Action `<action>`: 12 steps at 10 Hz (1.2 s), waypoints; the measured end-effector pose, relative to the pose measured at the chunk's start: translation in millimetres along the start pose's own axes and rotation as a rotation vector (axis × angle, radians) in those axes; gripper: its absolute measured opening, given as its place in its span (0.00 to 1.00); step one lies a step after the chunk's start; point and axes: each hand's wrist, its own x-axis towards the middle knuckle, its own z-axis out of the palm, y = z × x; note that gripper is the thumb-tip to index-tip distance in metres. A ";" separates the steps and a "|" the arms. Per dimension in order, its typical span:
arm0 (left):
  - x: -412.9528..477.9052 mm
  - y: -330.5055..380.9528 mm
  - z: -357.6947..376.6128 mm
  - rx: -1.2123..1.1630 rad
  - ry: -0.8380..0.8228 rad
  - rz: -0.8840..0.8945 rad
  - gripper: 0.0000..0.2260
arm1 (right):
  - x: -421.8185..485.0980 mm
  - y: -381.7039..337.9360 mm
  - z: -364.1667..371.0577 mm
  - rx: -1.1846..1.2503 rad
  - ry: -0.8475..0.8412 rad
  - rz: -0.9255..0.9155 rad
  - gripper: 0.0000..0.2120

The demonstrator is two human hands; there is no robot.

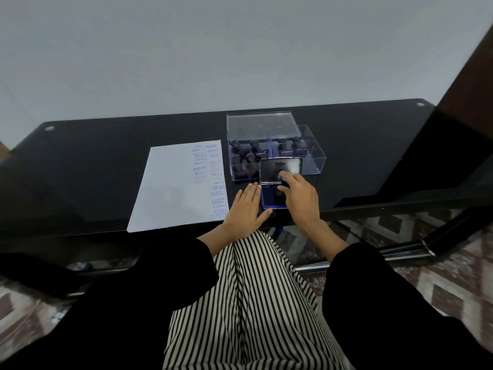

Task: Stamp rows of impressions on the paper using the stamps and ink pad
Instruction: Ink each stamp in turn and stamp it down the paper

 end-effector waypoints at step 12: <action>0.9 -0.6 0.7 -0.001 0.011 0.006 0.31 | 3.4 3.8 24.5 -0.440 0.214 -0.117 0.06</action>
